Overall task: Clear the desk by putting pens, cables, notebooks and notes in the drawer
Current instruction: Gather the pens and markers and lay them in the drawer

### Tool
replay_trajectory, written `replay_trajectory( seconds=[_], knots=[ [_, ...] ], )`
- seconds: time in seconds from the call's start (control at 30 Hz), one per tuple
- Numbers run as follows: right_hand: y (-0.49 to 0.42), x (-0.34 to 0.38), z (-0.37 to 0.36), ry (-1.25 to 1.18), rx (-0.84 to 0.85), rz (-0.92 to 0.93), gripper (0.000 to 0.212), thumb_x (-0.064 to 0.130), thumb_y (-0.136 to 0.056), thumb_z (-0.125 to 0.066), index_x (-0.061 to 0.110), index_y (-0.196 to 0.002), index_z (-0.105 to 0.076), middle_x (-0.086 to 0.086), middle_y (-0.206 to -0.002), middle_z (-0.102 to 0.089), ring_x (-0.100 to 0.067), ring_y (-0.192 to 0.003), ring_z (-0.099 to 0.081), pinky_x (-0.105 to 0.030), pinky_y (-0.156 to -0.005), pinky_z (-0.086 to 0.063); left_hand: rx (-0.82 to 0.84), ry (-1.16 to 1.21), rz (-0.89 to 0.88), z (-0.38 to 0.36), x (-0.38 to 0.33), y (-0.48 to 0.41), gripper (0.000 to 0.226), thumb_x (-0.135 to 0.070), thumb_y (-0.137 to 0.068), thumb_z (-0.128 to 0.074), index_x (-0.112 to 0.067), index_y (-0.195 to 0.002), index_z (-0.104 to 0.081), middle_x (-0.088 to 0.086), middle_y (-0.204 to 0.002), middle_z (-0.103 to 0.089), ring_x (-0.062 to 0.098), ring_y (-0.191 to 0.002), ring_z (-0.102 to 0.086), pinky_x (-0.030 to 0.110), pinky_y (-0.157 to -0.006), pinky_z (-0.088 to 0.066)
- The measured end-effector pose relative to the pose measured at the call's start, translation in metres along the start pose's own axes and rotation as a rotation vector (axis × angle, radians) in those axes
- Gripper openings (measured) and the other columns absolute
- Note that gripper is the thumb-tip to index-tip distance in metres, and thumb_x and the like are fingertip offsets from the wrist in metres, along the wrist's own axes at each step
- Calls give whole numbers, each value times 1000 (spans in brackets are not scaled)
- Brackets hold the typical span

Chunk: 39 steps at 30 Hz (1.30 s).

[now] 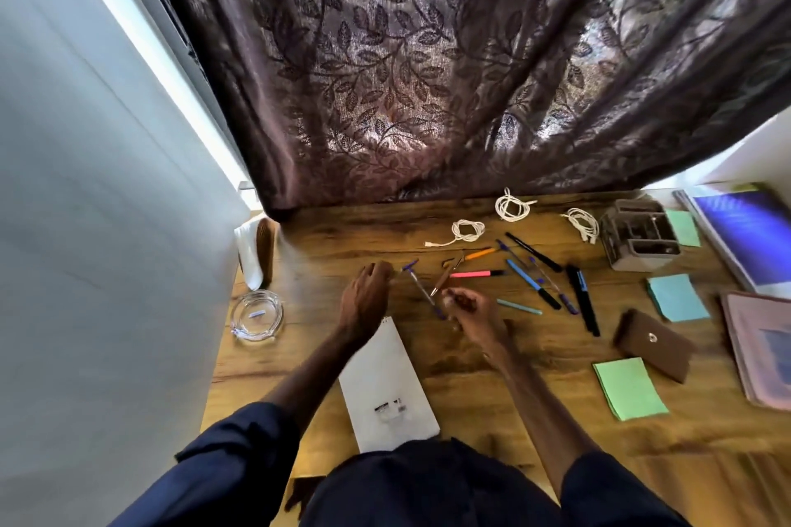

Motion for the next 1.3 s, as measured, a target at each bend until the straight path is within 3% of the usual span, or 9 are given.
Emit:
replay_trajectory(
  seconds=[0.17,0.3,0.47,0.57,0.77,0.9,1.03,1.17,1.3],
  knots=[
    [26,-7,14,139,-116,26,32,50,-93,-63,21,-85,-75,-2,-65,-65,-9,-58,-54,-29,-54,-41,24,376,284,-7,-30,13,10,-24,-89,-67,-17,-83,-71,-1,-77,-75,20,-71,-72,42,-67,-59],
    [50,-15,31,105,-182,47,32,42,-93,-68,24,-67,-68,8,-50,-55,-1,-50,-49,-24,-52,-37,220,575,397,-32,-55,29,6,-25,-85,-76,-22,-80,-74,-1,-79,-77,16,-72,-75,46,-72,-63],
    [97,-52,77,142,-330,8,27,38,-86,-77,17,-70,-68,-2,-63,-68,-20,-61,-64,-38,-59,-49,387,483,314,-68,-115,48,14,-32,-83,-79,-20,-87,-75,-7,-79,-74,2,-69,-69,21,-67,-55],
    [136,-88,118,130,-491,-71,33,56,-76,-74,23,-76,-70,2,-69,-71,-22,-70,-70,-42,-65,-54,585,585,311,-109,-162,77,15,-24,-82,-81,-14,-87,-71,9,-87,-75,11,-69,-72,27,-66,-60],
    [232,-138,197,201,-763,-119,19,22,-93,-68,21,-75,-72,14,-58,-61,6,-57,-58,-14,-55,-39,843,599,263,-189,-255,161,17,-35,-71,-85,-25,-80,-74,7,-86,-77,24,-81,-76,47,-77,-63],
    [273,-191,242,199,-868,-238,13,23,-92,-70,15,-85,-77,4,-70,-71,-7,-65,-63,-20,-56,-35,959,623,305,-226,-316,211,17,-18,-80,-83,-8,-88,-73,9,-85,-75,20,-75,-75,41,-74,-64],
    [301,-258,281,193,-866,-360,9,16,-84,-77,13,-93,-80,-1,-84,-77,-12,-74,-65,-25,-67,-45,1054,548,499,-284,-355,254,17,0,-88,-73,-5,-77,-61,5,-69,-63,0,-41,-62,16,-45,-52],
    [308,-324,310,210,-781,-475,10,22,-81,-80,21,-91,-81,5,-80,-76,-10,-72,-69,-29,-69,-54,1091,384,593,-348,-367,293,23,-3,-95,-65,-2,-76,-53,12,-77,-60,-2,-34,-55,12,-45,-50],
    [300,-363,317,280,-637,-472,4,30,-84,-76,30,-85,-80,13,-78,-75,-7,-71,-69,-34,-64,-57,908,290,744,-402,-338,308,24,-29,-87,-76,-7,-91,-67,5,-98,-70,6,-78,-71,19,-75,-56]
  ],
)
Point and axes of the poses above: each hand's wrist, its own y-axis away from the middle knuckle, its own z-axis out of the back of the hand, x = y × z, the point moved 6 cm from there along -y, towards the middle knuckle
